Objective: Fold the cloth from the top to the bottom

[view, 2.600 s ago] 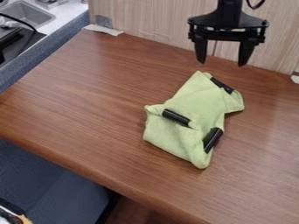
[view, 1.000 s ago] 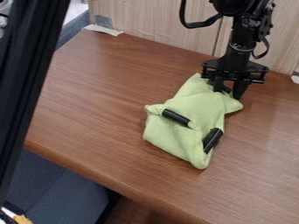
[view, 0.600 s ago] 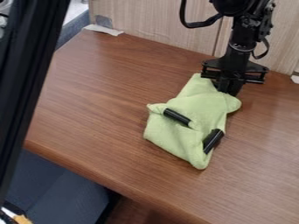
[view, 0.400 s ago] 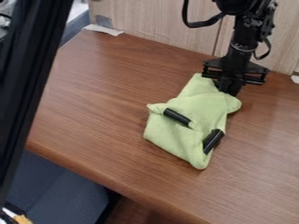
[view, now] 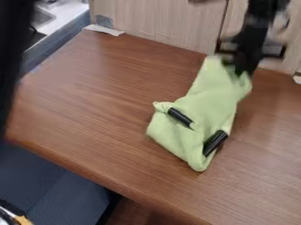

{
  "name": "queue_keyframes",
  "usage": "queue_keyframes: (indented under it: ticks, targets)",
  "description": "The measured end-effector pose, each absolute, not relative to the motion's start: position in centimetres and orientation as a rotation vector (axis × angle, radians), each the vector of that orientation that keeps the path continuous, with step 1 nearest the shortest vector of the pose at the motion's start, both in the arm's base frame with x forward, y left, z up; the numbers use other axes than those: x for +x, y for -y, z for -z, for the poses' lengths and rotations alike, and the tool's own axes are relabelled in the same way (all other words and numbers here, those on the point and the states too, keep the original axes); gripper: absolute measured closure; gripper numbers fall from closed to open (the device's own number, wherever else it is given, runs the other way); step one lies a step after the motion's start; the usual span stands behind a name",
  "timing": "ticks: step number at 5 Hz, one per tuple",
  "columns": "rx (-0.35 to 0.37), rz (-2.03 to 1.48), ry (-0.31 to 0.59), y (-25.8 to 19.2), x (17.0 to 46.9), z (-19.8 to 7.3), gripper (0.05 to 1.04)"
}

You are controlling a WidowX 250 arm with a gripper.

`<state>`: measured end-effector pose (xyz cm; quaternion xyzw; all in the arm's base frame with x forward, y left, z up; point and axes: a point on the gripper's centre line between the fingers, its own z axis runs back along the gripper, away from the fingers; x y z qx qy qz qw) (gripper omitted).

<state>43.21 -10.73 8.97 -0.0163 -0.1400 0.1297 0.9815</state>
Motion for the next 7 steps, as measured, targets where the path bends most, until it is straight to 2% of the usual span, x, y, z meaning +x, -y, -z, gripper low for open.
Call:
queue_keyframes:
  ticks: [2, 3, 5, 6, 7]
  targets:
    - [-0.082, -0.242, 0.382, 9.2, 39.1, -13.6, 1.02]
    - [-0.085, -0.228, 0.389, 8.4, 35.9, -13.7, 1.02]
    - [-0.028, -0.198, 0.362, 6.9, 30.1, -11.0, 1.02]
    - [0.019, -0.172, 0.339, 6.4, 28.3, -7.8, 1.02]
    - [0.062, -0.148, 0.309, 5.9, 28.0, -4.8, 1.021]
